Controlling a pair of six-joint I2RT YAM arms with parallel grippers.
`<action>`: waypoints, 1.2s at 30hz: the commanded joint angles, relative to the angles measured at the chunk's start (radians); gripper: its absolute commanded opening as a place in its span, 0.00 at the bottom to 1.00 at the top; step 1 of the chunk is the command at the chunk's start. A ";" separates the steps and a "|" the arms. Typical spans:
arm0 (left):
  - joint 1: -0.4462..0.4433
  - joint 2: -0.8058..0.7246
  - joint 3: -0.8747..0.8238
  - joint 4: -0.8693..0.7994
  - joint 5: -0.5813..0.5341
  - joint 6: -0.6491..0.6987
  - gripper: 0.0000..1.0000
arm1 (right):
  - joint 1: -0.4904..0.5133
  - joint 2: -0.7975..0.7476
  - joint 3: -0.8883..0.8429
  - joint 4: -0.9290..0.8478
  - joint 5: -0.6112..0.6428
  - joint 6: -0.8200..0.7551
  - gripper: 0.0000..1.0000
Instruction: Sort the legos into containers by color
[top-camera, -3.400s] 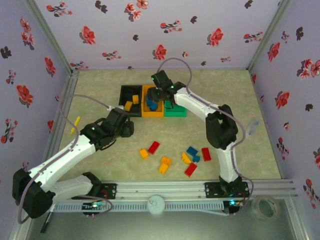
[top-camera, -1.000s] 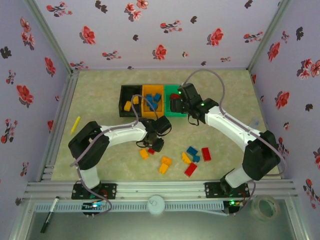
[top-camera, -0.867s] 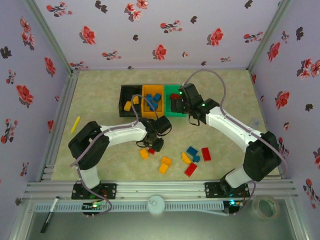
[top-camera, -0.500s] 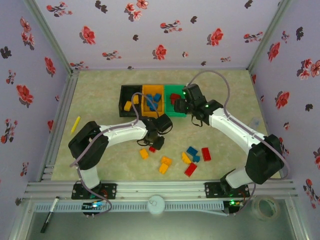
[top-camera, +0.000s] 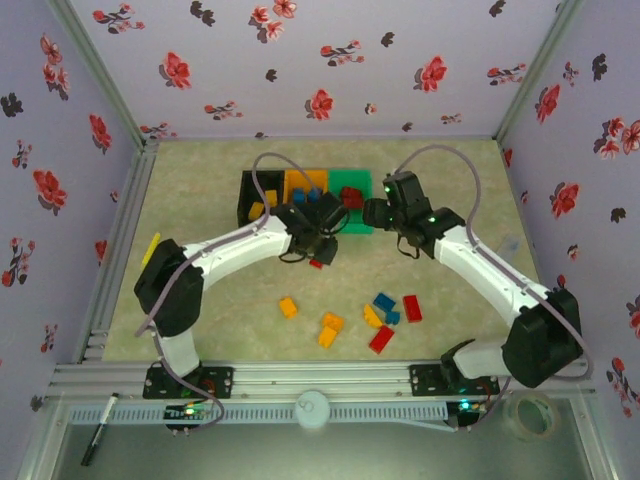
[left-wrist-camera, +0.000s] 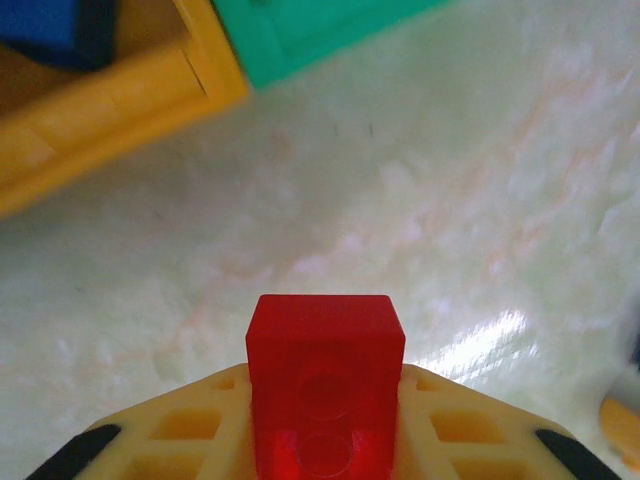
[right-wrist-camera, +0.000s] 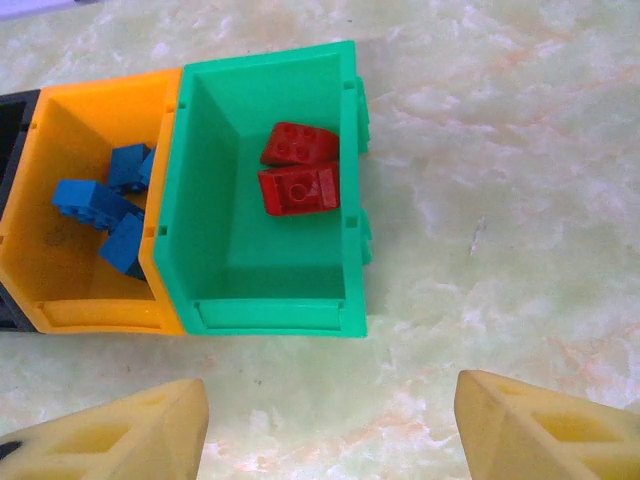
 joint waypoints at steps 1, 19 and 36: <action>0.030 0.041 0.090 -0.024 -0.032 0.029 0.29 | -0.015 -0.048 -0.027 -0.020 0.020 0.007 0.67; 0.127 0.379 0.619 -0.022 -0.039 0.004 0.27 | -0.036 -0.160 -0.110 -0.059 0.030 0.014 0.67; 0.158 0.567 0.885 -0.093 -0.017 0.003 0.53 | -0.056 -0.181 -0.137 -0.069 0.028 0.010 0.68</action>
